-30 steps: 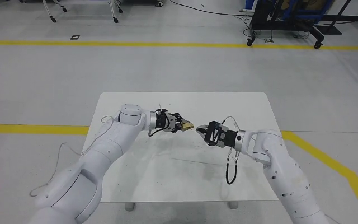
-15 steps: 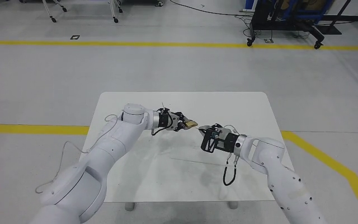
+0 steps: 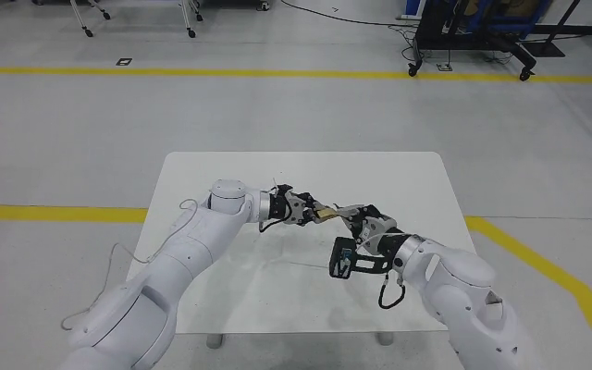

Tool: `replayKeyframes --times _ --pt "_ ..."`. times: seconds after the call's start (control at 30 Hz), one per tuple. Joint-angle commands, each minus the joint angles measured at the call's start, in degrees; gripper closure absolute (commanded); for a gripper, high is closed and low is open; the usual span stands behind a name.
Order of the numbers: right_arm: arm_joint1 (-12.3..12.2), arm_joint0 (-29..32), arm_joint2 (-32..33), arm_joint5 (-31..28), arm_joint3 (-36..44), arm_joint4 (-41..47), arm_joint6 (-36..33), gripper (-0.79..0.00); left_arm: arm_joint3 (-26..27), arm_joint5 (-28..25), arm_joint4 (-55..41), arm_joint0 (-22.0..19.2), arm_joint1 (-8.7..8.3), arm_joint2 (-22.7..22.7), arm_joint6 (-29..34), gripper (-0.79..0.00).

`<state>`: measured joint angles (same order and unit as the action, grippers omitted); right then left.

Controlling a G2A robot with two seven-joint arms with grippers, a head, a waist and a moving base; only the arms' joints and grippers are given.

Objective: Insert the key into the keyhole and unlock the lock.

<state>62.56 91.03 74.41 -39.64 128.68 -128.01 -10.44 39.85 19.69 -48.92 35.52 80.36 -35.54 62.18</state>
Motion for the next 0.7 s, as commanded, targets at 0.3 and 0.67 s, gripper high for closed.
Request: replayKeyframes --times 0.3,0.67 --pt "-0.43 0.5 -3.38 -2.92 0.63 -7.93 -0.8 0.0 1.36 -0.91 0.42 1.57 -0.55 -2.47 1.51 0.0" --pt "0.24 -4.13 -9.18 -8.04 -1.64 -11.05 -6.58 0.0 3.4 -0.15 3.51 2.42 -0.78 -3.6 -1.33 0.0"
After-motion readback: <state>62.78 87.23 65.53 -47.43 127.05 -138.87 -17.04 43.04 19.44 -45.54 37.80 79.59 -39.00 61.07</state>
